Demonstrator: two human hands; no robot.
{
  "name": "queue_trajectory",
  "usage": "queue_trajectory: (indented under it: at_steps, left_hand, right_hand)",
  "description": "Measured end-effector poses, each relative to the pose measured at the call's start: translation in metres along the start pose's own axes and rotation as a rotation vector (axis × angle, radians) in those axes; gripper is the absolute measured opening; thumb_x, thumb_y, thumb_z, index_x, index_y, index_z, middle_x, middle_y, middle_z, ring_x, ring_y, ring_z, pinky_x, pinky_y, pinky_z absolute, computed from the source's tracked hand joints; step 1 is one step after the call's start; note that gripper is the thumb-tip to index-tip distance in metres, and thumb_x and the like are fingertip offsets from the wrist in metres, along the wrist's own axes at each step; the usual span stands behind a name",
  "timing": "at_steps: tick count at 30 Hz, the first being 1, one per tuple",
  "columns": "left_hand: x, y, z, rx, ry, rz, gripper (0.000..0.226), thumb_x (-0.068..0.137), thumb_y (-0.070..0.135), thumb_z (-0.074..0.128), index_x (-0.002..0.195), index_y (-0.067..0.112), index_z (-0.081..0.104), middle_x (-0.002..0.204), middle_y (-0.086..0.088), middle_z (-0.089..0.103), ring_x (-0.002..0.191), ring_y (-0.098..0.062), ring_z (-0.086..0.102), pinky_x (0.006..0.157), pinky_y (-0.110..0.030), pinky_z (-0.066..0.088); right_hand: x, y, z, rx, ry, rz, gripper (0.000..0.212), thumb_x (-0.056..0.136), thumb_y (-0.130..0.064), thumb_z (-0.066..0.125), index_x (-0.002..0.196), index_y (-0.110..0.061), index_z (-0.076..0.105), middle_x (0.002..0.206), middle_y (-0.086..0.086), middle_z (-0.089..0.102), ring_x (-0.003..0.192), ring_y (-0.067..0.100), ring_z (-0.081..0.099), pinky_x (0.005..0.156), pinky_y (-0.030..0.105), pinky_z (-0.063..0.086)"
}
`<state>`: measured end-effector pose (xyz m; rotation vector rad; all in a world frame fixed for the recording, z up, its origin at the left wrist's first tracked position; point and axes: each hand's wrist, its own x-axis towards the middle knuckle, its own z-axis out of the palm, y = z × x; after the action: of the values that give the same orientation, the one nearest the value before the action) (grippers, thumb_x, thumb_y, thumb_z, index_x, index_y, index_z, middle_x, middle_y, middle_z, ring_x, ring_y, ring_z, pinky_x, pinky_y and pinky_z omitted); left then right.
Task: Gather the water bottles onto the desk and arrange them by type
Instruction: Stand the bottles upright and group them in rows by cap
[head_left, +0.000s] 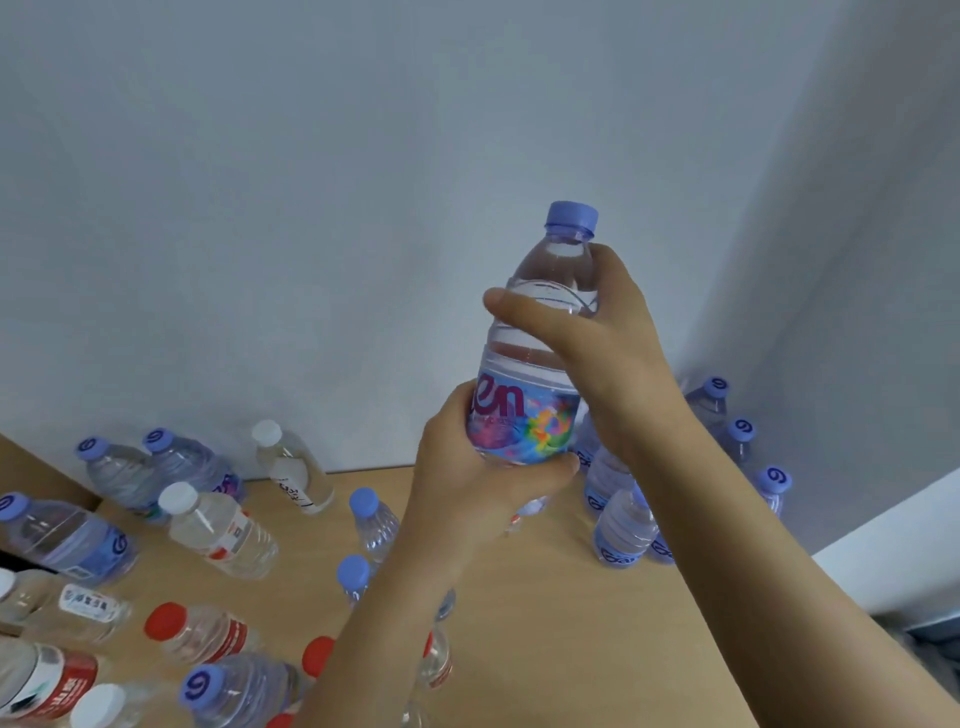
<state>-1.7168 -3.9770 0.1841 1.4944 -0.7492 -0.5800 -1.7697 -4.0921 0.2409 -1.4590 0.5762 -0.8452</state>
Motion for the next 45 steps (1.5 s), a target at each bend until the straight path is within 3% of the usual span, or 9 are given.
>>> queue_trajectory:
  at_steps: [4, 10, 13, 20, 27, 30, 35, 38, 45]
  left_hand:
    - [-0.001, -0.004, 0.006, -0.043, -0.042, 0.0, 0.053, 0.053, 0.014, 0.093, 0.095, 0.029, 0.065, 0.084, 0.018, 0.073, 0.076, 0.0, 0.071, 0.059, -0.013, 0.053]
    - [0.006, 0.0, -0.007, -0.23, -0.344, -0.03, 0.046, 0.058, 0.018, 0.085, 0.102, 0.021, 0.072, 0.097, -0.008, 0.075, 0.088, -0.022, 0.072, 0.074, -0.03, 0.058]
    - [0.006, 0.007, -0.005, -0.172, -0.299, -0.005, 0.049, 0.053, 0.023, 0.087, 0.1, 0.022, 0.072, 0.094, -0.005, 0.076, 0.086, -0.02, 0.073, 0.071, -0.028, 0.058]
    - [-0.007, 0.01, 0.012, -0.012, -0.062, 0.134, 0.061, 0.057, 0.006, 0.092, 0.099, 0.036, 0.058, 0.085, 0.027, 0.069, 0.077, 0.006, 0.068, 0.054, -0.007, 0.049]
    - [-0.002, 0.012, -0.002, -0.172, -0.392, 0.005, 0.041, 0.059, 0.023, 0.086, 0.096, 0.033, 0.075, 0.092, 0.002, 0.076, 0.084, -0.012, 0.073, 0.07, -0.023, 0.057]
    - [-0.004, 0.012, 0.001, -0.181, -0.35, 0.021, 0.042, 0.058, 0.018, 0.088, 0.094, 0.035, 0.075, 0.091, 0.003, 0.076, 0.083, -0.011, 0.073, 0.068, -0.02, 0.057]
    - [-0.011, 0.009, 0.013, 0.018, -0.118, 0.115, 0.054, 0.055, 0.016, 0.093, 0.096, 0.033, 0.062, 0.083, 0.024, 0.07, 0.078, 0.005, 0.068, 0.059, -0.007, 0.05]
    - [-0.012, 0.004, 0.014, 0.013, -0.149, 0.071, 0.056, 0.052, 0.023, 0.089, 0.099, 0.032, 0.059, 0.084, 0.025, 0.07, 0.078, 0.005, 0.068, 0.059, -0.008, 0.05]
    - [-0.01, 0.0, 0.021, -0.132, -0.355, -0.056, 0.045, 0.063, 0.004, 0.085, 0.098, 0.027, 0.069, 0.085, 0.009, 0.075, 0.079, -0.006, 0.072, 0.063, -0.016, 0.055]
  right_hand:
    - [0.001, -0.002, -0.003, 0.055, -0.019, -0.001, 0.04, 0.072, -0.006, 0.082, 0.105, -0.009, 0.06, 0.085, 0.004, 0.07, 0.071, 0.019, 0.071, 0.064, 0.031, 0.059]
    - [0.004, -0.01, -0.017, 0.297, -0.23, -0.004, 0.029, 0.077, 0.0, 0.066, 0.103, -0.01, 0.064, 0.091, 0.007, 0.068, 0.085, 0.031, 0.068, 0.072, 0.037, 0.059]
    - [0.001, -0.01, -0.017, 0.274, -0.196, -0.006, 0.031, 0.08, -0.004, 0.067, 0.11, -0.01, 0.062, 0.097, 0.009, 0.07, 0.093, 0.036, 0.07, 0.075, 0.038, 0.06]
    - [-0.009, -0.013, -0.01, 0.144, -0.005, -0.047, 0.037, 0.077, -0.01, 0.081, 0.106, -0.016, 0.058, 0.088, -0.003, 0.072, 0.075, 0.016, 0.072, 0.063, 0.025, 0.057]
    - [-0.011, -0.012, -0.023, 0.369, -0.188, -0.004, 0.031, 0.073, -0.004, 0.064, 0.104, -0.008, 0.063, 0.09, 0.011, 0.066, 0.08, 0.034, 0.066, 0.07, 0.042, 0.057]
    - [-0.011, -0.013, -0.026, 0.318, -0.234, -0.01, 0.028, 0.079, -0.004, 0.065, 0.107, -0.009, 0.063, 0.093, 0.01, 0.069, 0.087, 0.035, 0.071, 0.073, 0.041, 0.059]
    - [-0.015, -0.011, -0.024, 0.104, -0.08, -0.084, 0.032, 0.082, -0.018, 0.076, 0.109, -0.009, 0.062, 0.092, 0.002, 0.069, 0.079, 0.017, 0.071, 0.068, 0.026, 0.055]
    - [-0.017, -0.006, -0.027, 0.169, -0.084, -0.057, 0.022, 0.081, -0.008, 0.073, 0.101, -0.008, 0.064, 0.087, 0.004, 0.069, 0.075, 0.018, 0.07, 0.066, 0.028, 0.055]
    - [-0.017, 0.003, -0.046, 0.266, -0.118, -0.006, 0.016, 0.076, -0.012, 0.072, 0.088, -0.021, 0.07, 0.092, 0.011, 0.068, 0.082, 0.031, 0.069, 0.071, 0.038, 0.059]
